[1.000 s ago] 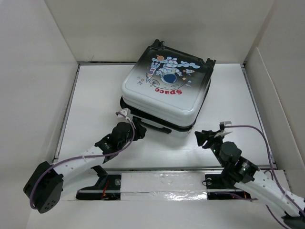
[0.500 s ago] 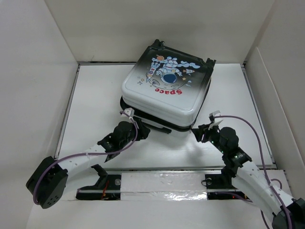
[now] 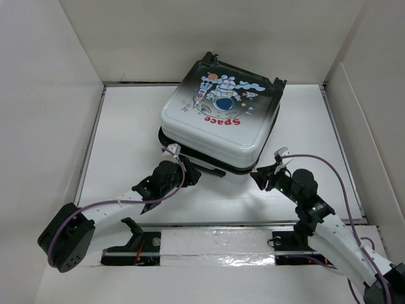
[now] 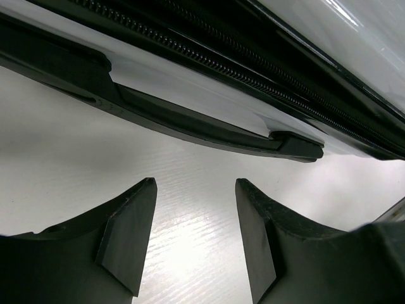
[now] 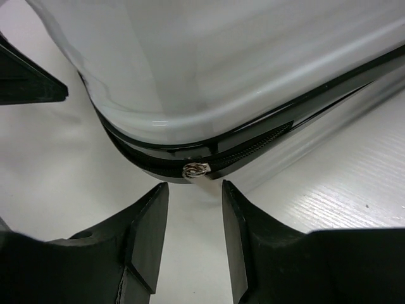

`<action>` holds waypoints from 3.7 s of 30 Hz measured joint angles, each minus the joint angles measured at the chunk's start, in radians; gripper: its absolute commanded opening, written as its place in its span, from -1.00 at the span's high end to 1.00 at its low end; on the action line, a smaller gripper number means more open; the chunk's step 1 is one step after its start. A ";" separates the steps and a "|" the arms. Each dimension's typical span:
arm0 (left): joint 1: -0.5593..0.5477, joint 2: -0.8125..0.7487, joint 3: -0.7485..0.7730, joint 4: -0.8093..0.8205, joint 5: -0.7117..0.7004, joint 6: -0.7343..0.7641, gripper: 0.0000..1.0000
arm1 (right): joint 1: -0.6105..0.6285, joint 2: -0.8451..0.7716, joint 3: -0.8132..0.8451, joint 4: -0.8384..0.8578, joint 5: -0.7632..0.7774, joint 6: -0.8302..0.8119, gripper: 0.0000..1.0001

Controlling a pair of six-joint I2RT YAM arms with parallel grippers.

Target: Pack the luggage

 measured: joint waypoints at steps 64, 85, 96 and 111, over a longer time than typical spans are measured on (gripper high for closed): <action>-0.116 0.115 0.040 0.127 0.052 -0.010 0.09 | 0.093 0.138 -0.007 0.129 0.124 0.079 1.00; -0.207 0.409 0.247 0.138 0.034 -0.047 0.09 | 0.503 0.198 0.092 -0.025 0.457 0.138 1.00; -0.126 0.205 0.137 0.085 -0.022 -0.024 -0.08 | 0.550 0.592 0.193 0.334 0.540 0.200 1.00; 0.776 -0.048 0.126 0.088 0.065 -0.238 0.04 | 0.551 0.516 0.167 0.300 0.506 0.204 1.00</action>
